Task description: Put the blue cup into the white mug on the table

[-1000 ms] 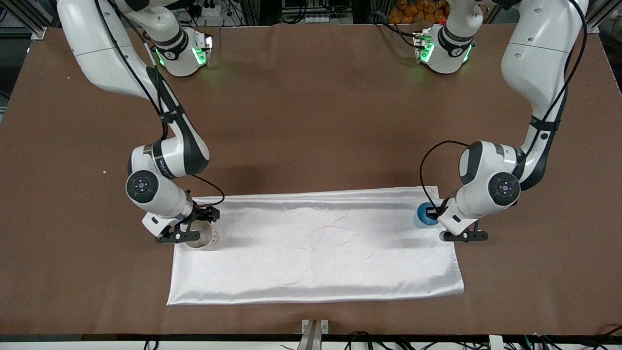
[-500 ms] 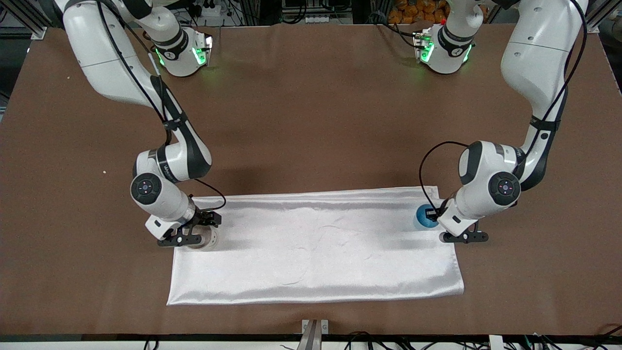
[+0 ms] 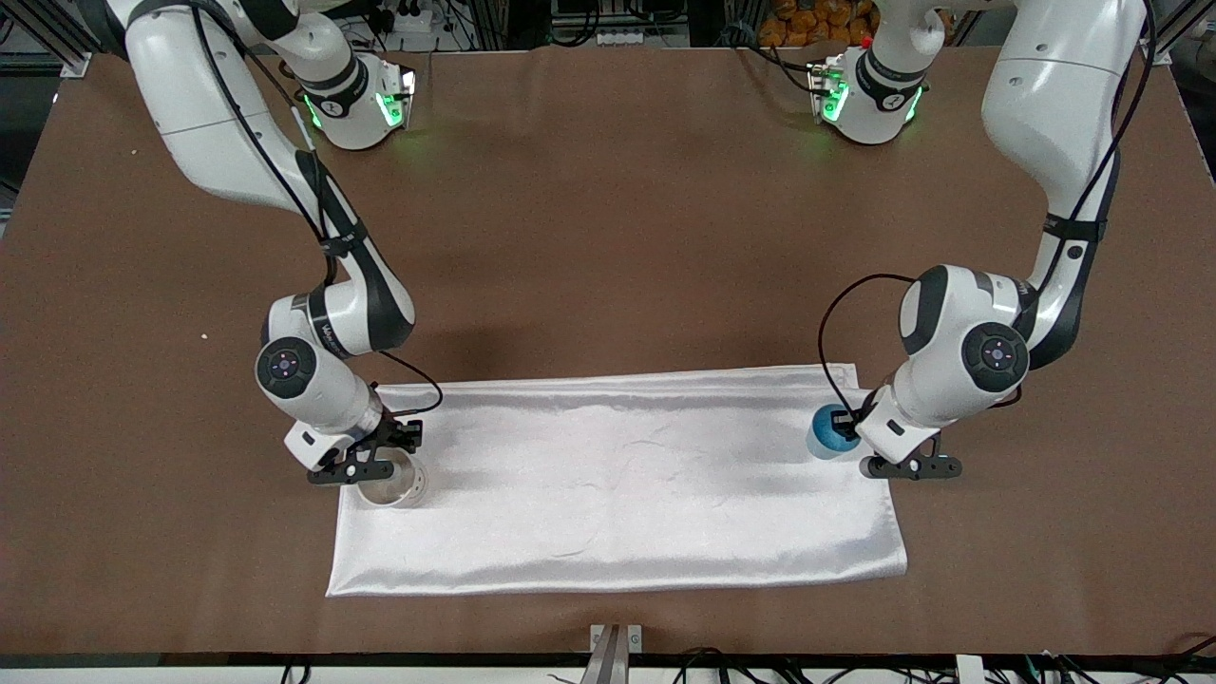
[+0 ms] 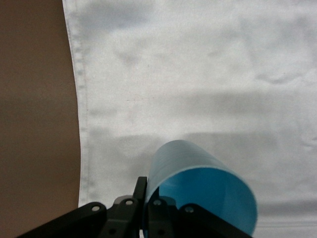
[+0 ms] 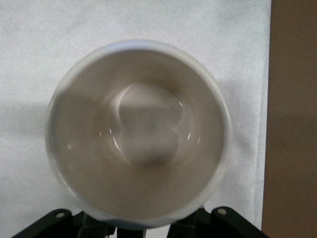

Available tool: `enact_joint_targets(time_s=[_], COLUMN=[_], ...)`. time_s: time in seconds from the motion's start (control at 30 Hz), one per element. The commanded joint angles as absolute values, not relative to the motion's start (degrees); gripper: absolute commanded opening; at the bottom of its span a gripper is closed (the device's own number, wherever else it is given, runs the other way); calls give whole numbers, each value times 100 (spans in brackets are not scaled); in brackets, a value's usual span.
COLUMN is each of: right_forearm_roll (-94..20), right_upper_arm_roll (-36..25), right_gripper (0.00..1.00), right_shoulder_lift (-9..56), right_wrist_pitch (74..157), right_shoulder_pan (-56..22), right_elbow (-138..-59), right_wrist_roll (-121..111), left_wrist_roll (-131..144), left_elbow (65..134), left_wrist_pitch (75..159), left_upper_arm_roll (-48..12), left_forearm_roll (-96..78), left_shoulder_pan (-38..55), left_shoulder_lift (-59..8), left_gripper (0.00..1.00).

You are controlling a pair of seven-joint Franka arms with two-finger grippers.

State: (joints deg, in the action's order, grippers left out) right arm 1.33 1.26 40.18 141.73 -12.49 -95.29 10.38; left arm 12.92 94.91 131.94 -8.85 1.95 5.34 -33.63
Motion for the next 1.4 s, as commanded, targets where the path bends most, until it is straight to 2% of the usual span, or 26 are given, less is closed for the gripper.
enact_joint_targets(time_s=[0.0, 0.47, 0.73, 1.37], right_forearm_roll=[229, 211, 176, 26], right_upper_arm_roll=[176, 193, 229, 439], right_gripper=[0, 0, 0, 0], right_shoulder_lift=[4104, 3903, 3420, 2242], right_wrist_pitch=[14212, 14054, 13220, 13175], right_shoulder_pan=[-1195, -1274, -1564, -2548], right_elbow=[-9396, -9457, -9483, -10836], right_wrist_roll=[1073, 1134, 1871, 3655], left_wrist_roll=[1433, 1441, 1441, 1635], left_elbow=[9475, 9229, 9229, 9246], left_wrist_pitch=[12955, 12516, 12358, 11830], left_upper_arm_roll=[-861, -861, -870, -896], left_forearm_roll=[308, 308, 308, 308], left_shoulder_pan=[650, 861, 896, 1107], left_shoulder_lift=[-3129, -2901, -2619, -2277], left_gripper=[0, 0, 0, 0])
